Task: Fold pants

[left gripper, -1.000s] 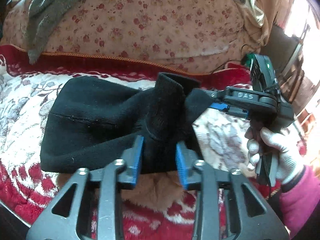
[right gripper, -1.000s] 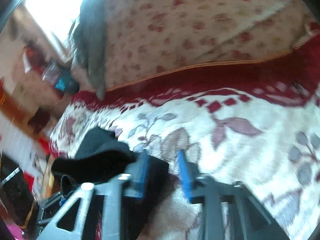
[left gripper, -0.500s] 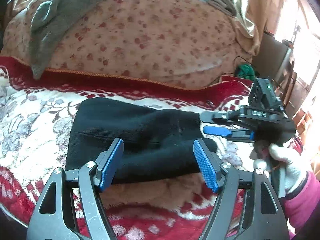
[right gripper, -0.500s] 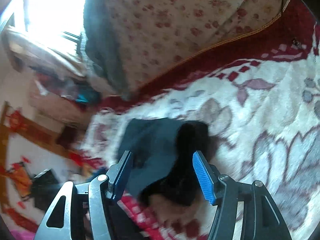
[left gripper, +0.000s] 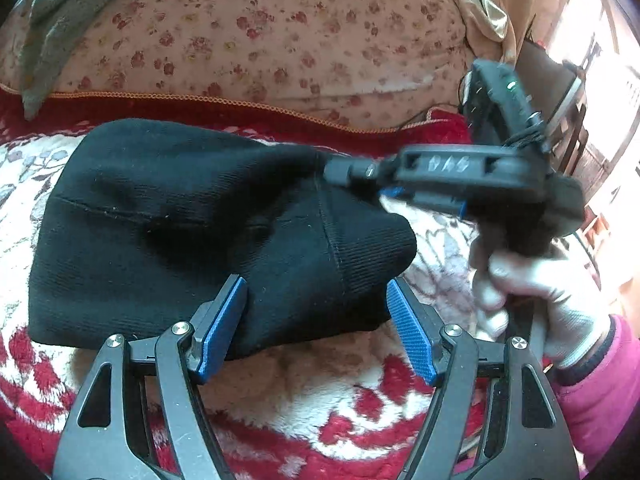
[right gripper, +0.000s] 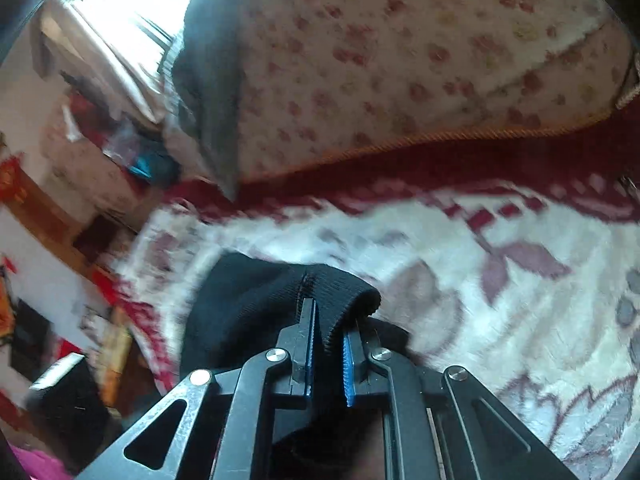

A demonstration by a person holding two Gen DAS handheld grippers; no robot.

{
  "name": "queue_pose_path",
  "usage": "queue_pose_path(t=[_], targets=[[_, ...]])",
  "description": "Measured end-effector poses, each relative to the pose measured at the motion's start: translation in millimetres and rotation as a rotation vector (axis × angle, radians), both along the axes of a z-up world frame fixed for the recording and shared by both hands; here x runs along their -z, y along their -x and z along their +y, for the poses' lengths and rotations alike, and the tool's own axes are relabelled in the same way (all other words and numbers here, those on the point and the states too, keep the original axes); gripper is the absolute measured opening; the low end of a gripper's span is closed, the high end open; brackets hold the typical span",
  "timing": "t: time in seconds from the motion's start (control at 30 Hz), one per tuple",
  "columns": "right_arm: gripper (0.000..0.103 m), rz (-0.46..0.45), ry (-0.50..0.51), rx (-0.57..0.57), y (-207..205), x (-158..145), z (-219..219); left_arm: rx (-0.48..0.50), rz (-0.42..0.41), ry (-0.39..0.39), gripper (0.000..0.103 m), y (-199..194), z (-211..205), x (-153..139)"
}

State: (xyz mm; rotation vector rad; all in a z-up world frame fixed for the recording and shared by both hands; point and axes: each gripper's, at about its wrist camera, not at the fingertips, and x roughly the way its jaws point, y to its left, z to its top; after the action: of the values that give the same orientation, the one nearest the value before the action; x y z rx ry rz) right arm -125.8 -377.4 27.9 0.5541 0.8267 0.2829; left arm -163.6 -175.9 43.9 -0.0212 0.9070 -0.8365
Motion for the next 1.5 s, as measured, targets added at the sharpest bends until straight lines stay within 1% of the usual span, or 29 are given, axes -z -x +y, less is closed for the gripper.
queue_pose_path(t=[0.03, 0.07, 0.1, 0.13, 0.17, 0.2, 0.23, 0.3, 0.33, 0.4, 0.47, 0.53, 0.6, 0.63, 0.67, 0.73, 0.8, 0.83, 0.87, 0.9, 0.93, 0.97, 1.03, 1.07, 1.13, 1.2, 1.27, 1.37, 1.5], targets=[[0.011, 0.010, 0.000, 0.014, 1.2, 7.5, -2.3, 0.001, 0.005, 0.005, 0.072, -0.4, 2.9, -2.8], [0.015, 0.000, -0.019, 0.029, 5.6, 9.2, -6.0, 0.000, 0.012, 0.005, 0.072, -1.0, 6.9, -7.3], [0.028, 0.002, -0.023, 0.045, 8.6, 7.2, -9.5, -0.003, 0.012, 0.004, 0.072, -1.6, 12.8, -13.9], [0.033, 0.019, 0.011, 0.072, 12.7, 1.8, -11.4, -0.010, -0.006, 0.009, 0.072, -1.7, 22.1, -23.0], [0.035, 0.029, 0.049, 0.096, 16.2, -3.9, -12.1, -0.021, -0.028, 0.011, 0.072, -1.2, 30.3, -29.9], [0.035, 0.018, 0.077, 0.106, 23.2, -13.4, -12.5, -0.036, -0.058, 0.009, 0.072, -2.0, 39.1, -37.8], [0.035, -0.003, 0.076, 0.097, 28.9, -21.2, -11.9, -0.057, -0.093, -0.003, 0.072, -3.8, 48.2, -45.6], [0.035, -0.044, 0.063, 0.043, 41.1, -38.6, -3.0, -0.105, -0.133, -0.030, 0.072, -10.3, 60.3, -52.2], [0.035, -0.058, 0.065, 0.005, 44.6, -45.1, 6.1, -0.138, -0.145, -0.044, 0.072, -17.0, 66.4, -52.7], [0.035, -0.079, 0.099, -0.079, 47.7, -53.3, 31.2, -0.164, -0.127, -0.066, 0.072, -27.5, 69.1, -46.3], [0.035, -0.073, 0.146, -0.124, 45.6, -51.3, 54.5, -0.172, -0.083, -0.088, 0.072, -38.8, 68.4, -32.6], [0.035, -0.045, 0.218, -0.138, 43.6, -39.5, 71.7, -0.192, -0.055, -0.130, 0.072, -45.9, 66.6, -15.2], [0.033, 0.005, 0.289, -0.140, 45.5, -21.8, 79.3, -0.193, -0.060, -0.136, 0.072, -46.0, 68.0, -9.0], [0.033, 0.005, 0.306, -0.139, 49.7, -16.6, 79.6, -0.191, -0.073, -0.142, 0.072, -44.3, 67.5, -7.6], [0.033, -0.016, 0.327, -0.136, 56.2, -13.9, 79.9, -0.189, -0.081, -0.149, 0.072, -43.5, 66.5, -7.9], [0.033, -0.022, 0.332, -0.137, 62.5, -16.3, 78.1, -0.184, -0.078, -0.153, 0.072, -43.7, 66.9, -13.4], [0.034, -0.031, 0.278, -0.121, 65.2, -26.7, 70.1, -0.189, -0.063, -0.135, 0.072, -47.9, 70.2, -21.8], [0.037, -0.040, 0.234, -0.103, 67.0, -33.0, 62.4, -0.195, -0.058, -0.124, 0.072, -51.4, 73.5, -26.4], [0.054, -0.042, 0.190, -0.077, 68.3, -37.5, 54.2, -0.199, -0.058, -0.119, 0.072, -54.2, 76.0, -29.7], [0.075, -0.042, 0.157, -0.057, 68.6, -39.5, 49.2, -0.202, -0.058, -0.119, 0.072, -57.9, 78.2, -32.9], [0.081, -0.044, 0.098, -0.028, 70.7, -39.5, 39.4, -0.204, -0.057, -0.124, 0.072, -62.9, 80.4, -34.2], [0.084, -0.045, 0.036, -0.009, 72.0, -37.2, 32.2, -0.205, -0.054, -0.130, 0.072, -66.3, 81.5, -34.5], [0.084, -0.018, -0.065, 0.032, 71.0, -28.7, 20.6, -0.205, -0.033, -0.142, 0.072, -76.9, 84.7, -31.9], [0.084, 0.006, -0.095, 0.053, 69.1, -23.2, 16.9, -0.202, -0.023, -0.139, 0.072, -79.4, 85.3, -31.3], [0.084, 0.035, -0.110, 0.070, 63.2, -14.5, 13.9, -0.194, 0.027, -0.118, 0.072, -89.8, 89.9, -26.3], [0.084, 0.059, -0.122, 0.079, 57.8, -8.0, 14.1, -0.192, 0.052, -0.105, 0.072, -95.8, 93.3, -23.1], [0.084, 0.060, -0.145, 0.067, 52.4, -2.0, 13.8, -0.192, 0.078, -0.093, 0.072, -103.3, 96.3, -18.1], [0.086, 0.061, -0.138, 0.087, 46.5, 4.8, 11.0, -0.165, 0.128, -0.075, 0.072, -110.6, 94.5, -9.7], [0.086, 0.100, -0.173, 0.061, 33.4, 21.7, 15.7, -0.158, 0.196, -0.074, 0.072, -122.9, 90.7, 9.3]])
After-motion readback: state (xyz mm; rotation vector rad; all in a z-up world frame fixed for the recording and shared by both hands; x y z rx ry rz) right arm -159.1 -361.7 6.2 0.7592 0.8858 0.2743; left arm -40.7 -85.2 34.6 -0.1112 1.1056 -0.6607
